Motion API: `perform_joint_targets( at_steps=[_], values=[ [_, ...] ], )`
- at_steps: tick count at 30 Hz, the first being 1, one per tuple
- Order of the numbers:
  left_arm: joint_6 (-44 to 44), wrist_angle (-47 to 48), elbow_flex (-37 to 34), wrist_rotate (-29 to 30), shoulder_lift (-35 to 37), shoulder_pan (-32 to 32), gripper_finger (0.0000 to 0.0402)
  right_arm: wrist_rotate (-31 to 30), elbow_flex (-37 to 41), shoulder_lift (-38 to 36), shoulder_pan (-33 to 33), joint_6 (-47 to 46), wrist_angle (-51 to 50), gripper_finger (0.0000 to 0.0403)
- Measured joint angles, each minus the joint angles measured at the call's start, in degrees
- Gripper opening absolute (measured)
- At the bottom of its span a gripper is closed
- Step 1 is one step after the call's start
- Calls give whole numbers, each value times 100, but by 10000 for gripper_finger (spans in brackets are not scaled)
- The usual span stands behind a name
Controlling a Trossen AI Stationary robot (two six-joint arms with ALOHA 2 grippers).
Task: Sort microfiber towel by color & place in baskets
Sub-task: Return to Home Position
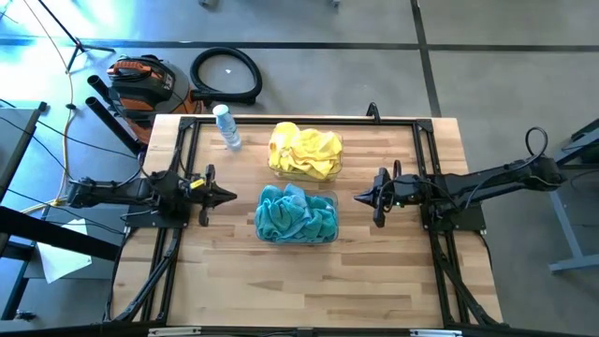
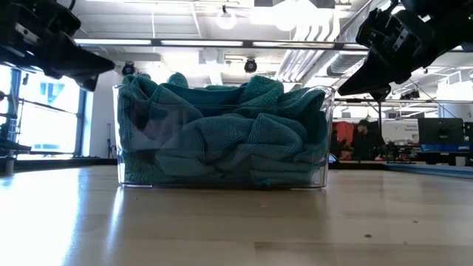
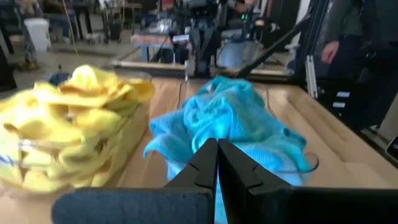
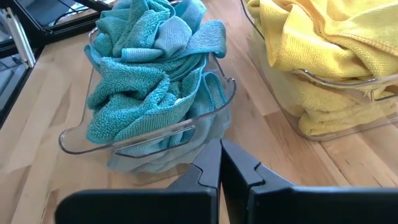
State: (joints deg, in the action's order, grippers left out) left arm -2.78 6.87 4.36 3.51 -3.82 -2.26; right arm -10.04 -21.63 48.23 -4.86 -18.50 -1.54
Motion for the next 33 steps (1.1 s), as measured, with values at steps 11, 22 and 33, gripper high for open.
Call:
perform_joint_targets(
  at_steps=[11, 22, 33],
  values=[
    [292, 23, -30, -55, 363, 0, 0, 0, 0, 0, -3, -161, 2, 0],
    [169, -756, -369, -181, 348, 0, 0, 26, 0, 2, -4, -199, 4, 0],
    [-509, -756, -369, -159, 348, 0, 0, 59, 0, 2, -4, 76, 5, 0]
  ],
)
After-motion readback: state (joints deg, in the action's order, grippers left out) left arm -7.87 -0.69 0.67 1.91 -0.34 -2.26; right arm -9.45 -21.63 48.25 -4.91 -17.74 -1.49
